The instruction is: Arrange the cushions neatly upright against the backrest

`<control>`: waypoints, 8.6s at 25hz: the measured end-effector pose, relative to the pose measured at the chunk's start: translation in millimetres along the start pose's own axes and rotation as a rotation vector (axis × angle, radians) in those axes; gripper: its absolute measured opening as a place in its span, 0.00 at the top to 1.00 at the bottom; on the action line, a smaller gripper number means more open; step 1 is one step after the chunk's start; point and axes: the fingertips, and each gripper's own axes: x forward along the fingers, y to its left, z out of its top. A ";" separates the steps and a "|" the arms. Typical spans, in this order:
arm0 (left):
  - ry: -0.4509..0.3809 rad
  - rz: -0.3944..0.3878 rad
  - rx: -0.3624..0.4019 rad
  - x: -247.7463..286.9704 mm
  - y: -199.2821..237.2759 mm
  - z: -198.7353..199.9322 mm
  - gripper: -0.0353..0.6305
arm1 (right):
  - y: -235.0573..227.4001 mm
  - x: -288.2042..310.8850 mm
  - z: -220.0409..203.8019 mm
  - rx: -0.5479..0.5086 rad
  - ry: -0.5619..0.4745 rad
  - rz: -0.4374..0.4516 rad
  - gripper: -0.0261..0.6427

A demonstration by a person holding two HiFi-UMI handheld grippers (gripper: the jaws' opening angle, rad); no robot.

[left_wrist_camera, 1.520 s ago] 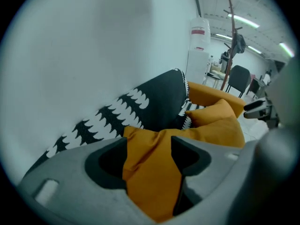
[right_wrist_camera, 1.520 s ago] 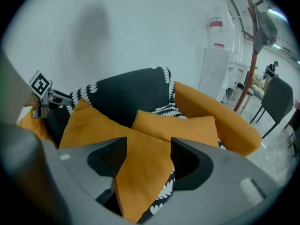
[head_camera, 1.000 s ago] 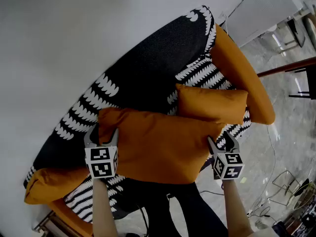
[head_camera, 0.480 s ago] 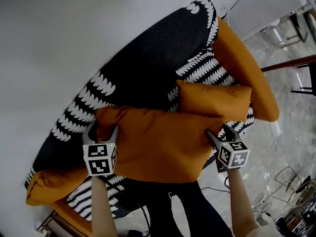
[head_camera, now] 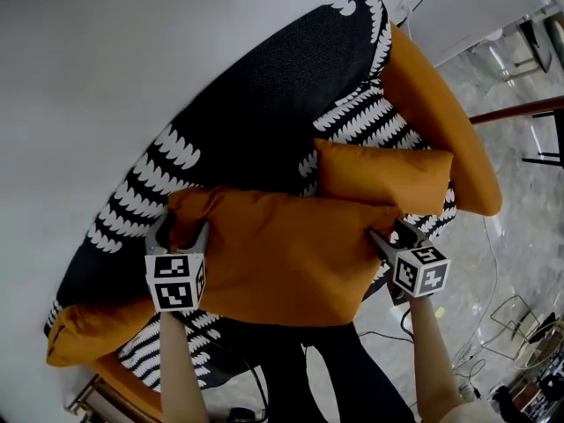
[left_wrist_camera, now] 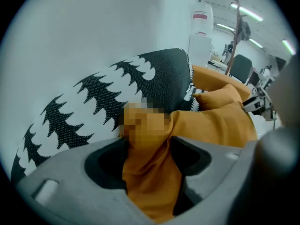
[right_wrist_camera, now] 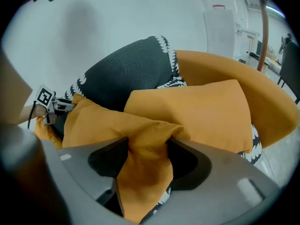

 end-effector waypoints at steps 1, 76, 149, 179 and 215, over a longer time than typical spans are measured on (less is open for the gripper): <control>0.004 -0.002 -0.002 -3.4 -0.5 -1.3 0.49 | 4.3 -1.8 -1.1 -0.010 0.007 0.013 0.55; -0.215 0.395 -0.617 -316.9 134.8 -165.8 0.81 | 383.2 -94.8 189.3 -0.850 -0.257 0.332 0.91; -0.767 0.584 -0.613 -492.6 154.1 -28.2 0.71 | 461.8 -219.1 261.0 -0.654 -0.700 0.384 0.93; -0.946 0.657 -0.563 -611.5 47.2 14.3 0.94 | 484.3 -362.1 217.3 -0.608 -0.836 0.454 0.95; -0.899 0.643 -0.536 -599.9 24.5 17.2 0.94 | 461.4 -371.2 209.0 -0.621 -0.815 0.446 0.94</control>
